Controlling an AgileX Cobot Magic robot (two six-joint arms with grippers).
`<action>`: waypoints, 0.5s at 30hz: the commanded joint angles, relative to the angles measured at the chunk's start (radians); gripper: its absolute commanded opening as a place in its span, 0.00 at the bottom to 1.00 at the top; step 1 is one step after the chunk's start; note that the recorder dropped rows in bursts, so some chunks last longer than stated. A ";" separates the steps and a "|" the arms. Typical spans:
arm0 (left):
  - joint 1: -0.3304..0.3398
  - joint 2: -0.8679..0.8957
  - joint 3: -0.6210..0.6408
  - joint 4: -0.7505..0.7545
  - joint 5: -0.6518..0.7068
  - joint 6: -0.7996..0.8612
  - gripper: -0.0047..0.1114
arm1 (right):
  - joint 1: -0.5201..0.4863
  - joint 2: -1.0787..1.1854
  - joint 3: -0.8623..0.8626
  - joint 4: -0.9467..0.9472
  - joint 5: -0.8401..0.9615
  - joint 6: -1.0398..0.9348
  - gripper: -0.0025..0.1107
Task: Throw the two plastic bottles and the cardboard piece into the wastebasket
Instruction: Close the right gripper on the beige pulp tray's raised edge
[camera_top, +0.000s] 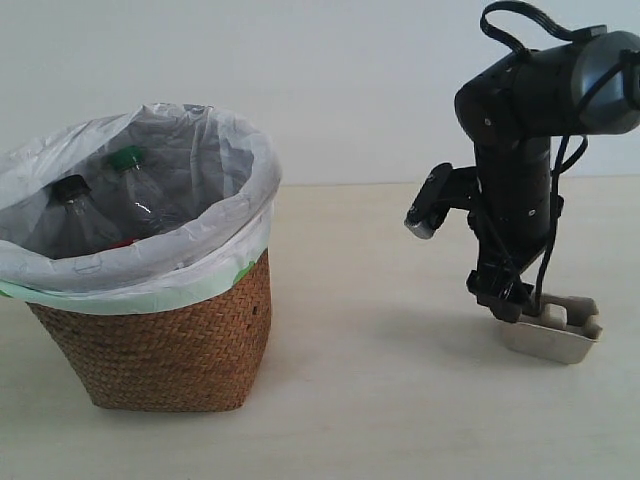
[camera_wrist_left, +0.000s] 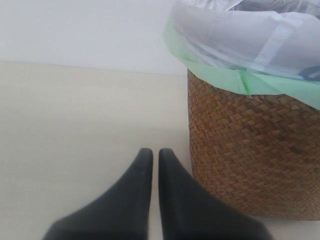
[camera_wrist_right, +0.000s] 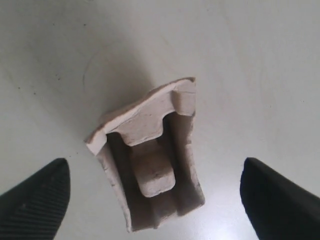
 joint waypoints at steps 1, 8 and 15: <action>0.002 -0.003 0.004 0.005 -0.007 -0.005 0.07 | 0.000 -0.004 0.000 0.002 -0.007 0.034 0.75; 0.002 -0.003 0.004 0.005 -0.007 -0.005 0.07 | 0.000 -0.004 0.000 0.012 -0.071 0.066 0.75; 0.002 -0.003 0.004 0.005 -0.007 -0.005 0.07 | 0.000 0.011 0.000 0.011 0.036 0.005 0.75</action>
